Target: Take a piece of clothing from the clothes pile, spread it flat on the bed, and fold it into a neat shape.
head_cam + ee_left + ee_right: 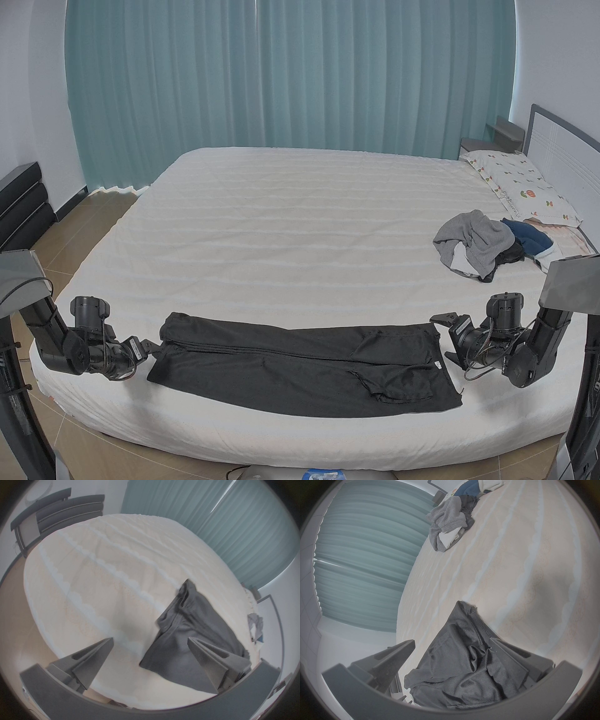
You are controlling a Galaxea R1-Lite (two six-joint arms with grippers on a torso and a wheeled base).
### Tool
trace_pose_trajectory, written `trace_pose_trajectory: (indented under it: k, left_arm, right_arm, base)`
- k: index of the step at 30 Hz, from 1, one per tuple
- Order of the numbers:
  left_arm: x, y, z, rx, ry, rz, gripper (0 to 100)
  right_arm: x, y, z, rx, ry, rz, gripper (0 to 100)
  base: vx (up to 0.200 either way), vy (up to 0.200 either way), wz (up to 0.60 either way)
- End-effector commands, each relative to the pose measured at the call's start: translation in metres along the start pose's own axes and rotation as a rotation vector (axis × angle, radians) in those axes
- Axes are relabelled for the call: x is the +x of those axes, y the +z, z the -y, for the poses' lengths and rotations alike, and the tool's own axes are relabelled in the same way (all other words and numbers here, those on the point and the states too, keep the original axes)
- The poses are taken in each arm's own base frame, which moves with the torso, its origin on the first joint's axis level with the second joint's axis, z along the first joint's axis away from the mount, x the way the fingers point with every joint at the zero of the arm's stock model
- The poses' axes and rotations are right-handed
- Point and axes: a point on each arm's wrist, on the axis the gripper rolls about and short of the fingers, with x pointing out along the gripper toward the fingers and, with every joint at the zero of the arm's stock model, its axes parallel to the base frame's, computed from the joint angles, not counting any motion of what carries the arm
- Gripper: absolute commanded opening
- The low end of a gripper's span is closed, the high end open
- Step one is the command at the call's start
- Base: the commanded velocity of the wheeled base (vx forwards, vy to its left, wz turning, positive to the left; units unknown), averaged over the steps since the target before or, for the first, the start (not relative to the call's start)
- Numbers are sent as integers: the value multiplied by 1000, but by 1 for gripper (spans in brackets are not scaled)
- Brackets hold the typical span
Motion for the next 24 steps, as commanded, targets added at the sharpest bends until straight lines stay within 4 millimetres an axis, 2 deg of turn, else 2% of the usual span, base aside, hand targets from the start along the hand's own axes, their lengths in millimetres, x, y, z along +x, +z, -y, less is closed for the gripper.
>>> trace_pose_trajectory:
  k: [1,3,8,13,19,24]
  left_arm:
    - [-11,28,19,-62,-127,78,100]
    - [-7,33,24,-51,-150,82,100]
    - [23,39,35,-12,-170,70,100]
    - [54,21,28,113,-144,2,100]
    - [72,17,31,192,-145,-15,100]
    - [78,15,31,240,-146,-18,100]
  right_arm:
    - [1,-1,1,-1,-3,-4,100]
    - [1,-2,1,-2,-3,-6,100]
    - [2,-3,1,-4,-5,-11,100]
    - [3,-5,2,-11,-10,-16,100]
    - [3,-5,2,-11,-10,-16,100]
    - [2,-6,3,-10,-14,-18,100]
  base:
    - [0,0,0]
    - [0,0,0]
    - [0,0,0]
    - [0,0,0]
    - [0,0,0]
    - [0,0,0]
